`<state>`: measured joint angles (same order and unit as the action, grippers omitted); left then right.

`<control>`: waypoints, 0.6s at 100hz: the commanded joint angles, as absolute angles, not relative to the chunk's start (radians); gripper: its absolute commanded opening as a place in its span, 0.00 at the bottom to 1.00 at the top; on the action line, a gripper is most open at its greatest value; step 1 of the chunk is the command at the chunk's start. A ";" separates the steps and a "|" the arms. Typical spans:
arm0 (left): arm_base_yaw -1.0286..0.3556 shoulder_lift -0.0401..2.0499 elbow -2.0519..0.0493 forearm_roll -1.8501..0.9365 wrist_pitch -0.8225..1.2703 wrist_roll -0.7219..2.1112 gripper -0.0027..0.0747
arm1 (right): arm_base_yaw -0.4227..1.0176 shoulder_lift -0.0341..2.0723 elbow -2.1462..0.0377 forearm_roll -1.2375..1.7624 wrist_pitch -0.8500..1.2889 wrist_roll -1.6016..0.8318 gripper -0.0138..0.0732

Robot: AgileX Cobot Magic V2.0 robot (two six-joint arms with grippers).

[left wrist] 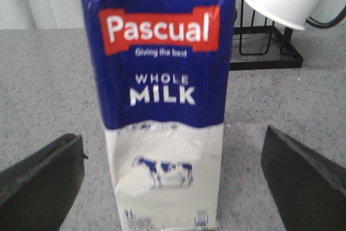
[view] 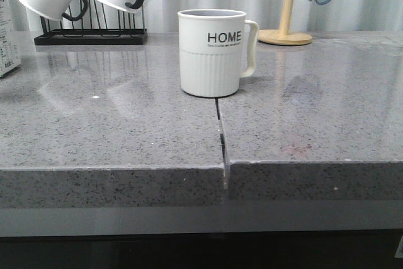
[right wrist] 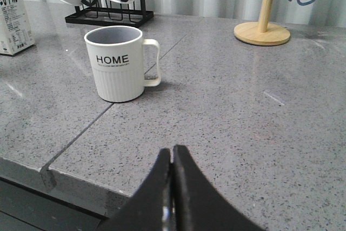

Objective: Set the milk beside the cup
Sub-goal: 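Move the left gripper to the Pascual milk carton and grasp it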

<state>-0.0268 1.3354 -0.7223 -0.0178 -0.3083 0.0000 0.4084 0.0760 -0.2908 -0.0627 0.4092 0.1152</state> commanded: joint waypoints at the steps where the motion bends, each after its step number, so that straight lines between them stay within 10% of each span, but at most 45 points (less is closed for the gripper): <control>1: -0.030 1.343 -0.791 -0.017 -0.397 -0.013 0.84 | 0.406 0.087 -0.316 -0.063 0.333 0.115 0.08; 60: -0.012 1.478 -0.920 -0.029 -0.431 -0.014 0.84 | 0.406 0.087 -0.316 -0.063 0.333 0.115 0.08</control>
